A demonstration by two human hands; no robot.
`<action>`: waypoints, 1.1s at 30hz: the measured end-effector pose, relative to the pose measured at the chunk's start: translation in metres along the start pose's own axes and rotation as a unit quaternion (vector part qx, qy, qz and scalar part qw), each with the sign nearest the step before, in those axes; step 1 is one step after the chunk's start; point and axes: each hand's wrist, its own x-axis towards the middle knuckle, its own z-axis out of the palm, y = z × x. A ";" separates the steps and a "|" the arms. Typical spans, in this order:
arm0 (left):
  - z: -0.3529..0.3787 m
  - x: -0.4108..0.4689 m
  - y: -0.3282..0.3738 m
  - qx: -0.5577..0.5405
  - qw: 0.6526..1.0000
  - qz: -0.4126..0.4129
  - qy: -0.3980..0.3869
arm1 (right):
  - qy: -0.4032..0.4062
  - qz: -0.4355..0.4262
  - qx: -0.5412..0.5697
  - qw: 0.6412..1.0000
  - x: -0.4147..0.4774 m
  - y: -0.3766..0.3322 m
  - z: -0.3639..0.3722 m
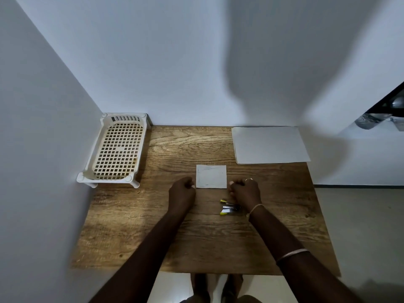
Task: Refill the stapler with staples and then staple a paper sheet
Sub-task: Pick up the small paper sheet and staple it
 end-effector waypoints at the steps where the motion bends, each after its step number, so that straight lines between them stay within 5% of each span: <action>1: 0.002 0.002 0.001 0.001 1.000 -0.002 -0.002 | 0.000 0.007 0.008 1.000 0.001 -0.003 0.002; 20: -0.002 -0.008 0.006 -0.189 0.973 -0.106 -0.078 | -0.038 0.058 0.071 0.995 -0.009 -0.018 -0.004; 33: -0.063 -0.036 0.079 -0.390 0.912 -0.030 -0.122 | -0.137 -0.044 0.257 0.956 -0.061 -0.091 -0.058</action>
